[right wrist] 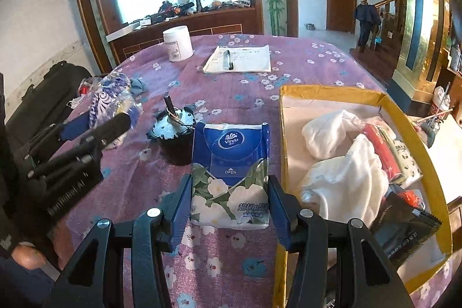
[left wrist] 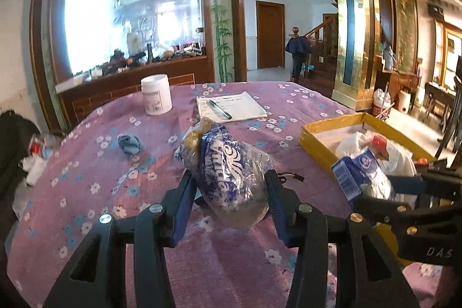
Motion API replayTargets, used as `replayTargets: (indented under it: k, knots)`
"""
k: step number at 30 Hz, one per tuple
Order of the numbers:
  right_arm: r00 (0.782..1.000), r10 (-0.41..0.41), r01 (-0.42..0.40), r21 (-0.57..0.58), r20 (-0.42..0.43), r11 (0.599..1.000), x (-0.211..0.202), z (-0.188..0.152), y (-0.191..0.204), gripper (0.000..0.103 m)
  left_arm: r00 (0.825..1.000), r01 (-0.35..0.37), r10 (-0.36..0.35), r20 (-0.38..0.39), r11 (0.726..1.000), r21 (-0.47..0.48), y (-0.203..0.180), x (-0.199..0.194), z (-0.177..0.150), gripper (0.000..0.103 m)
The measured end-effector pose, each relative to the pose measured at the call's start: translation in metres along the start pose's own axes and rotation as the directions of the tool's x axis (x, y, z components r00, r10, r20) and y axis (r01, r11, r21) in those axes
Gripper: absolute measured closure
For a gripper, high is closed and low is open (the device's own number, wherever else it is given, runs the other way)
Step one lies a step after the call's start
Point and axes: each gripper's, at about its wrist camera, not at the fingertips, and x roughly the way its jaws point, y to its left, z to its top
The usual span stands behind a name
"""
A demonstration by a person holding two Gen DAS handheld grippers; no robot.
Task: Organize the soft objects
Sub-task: 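Carry the tissue roll with the left tool while the right tool carries the tissue pack to the tray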
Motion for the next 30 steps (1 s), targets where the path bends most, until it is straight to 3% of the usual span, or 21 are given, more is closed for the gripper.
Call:
replayTargets:
  k: [9, 15, 22, 30]
  knots:
    - [1.000, -0.015, 0.015, 0.006, 0.018, 1.000, -0.010, -0.001, -0.004, 0.049, 0.999, -0.030, 0.028, 0.025, 0.998, 0.054, -0.012, -0.003, -0.005, 0.056]
    - [0.997, -0.070, 0.070, 0.003, 0.045, 0.998, -0.019, -0.002, -0.010, 0.049, 0.999, -0.022, 0.020, 0.038, 0.998, 0.053, -0.015, -0.008, -0.003, 0.056]
    - [0.988, -0.134, 0.135, -0.005, 0.081, 0.991, -0.030, -0.002, -0.019, 0.049, 0.999, 0.006, -0.009, 0.045, 0.997, 0.075, -0.030, -0.018, 0.003, 0.056]
    - [0.984, -0.148, 0.147, 0.022, 0.101, 0.989, -0.039, -0.004, -0.038, 0.049, 0.998, 0.048, -0.051, 0.027, 0.993, 0.108, -0.057, -0.020, 0.010, 0.056]
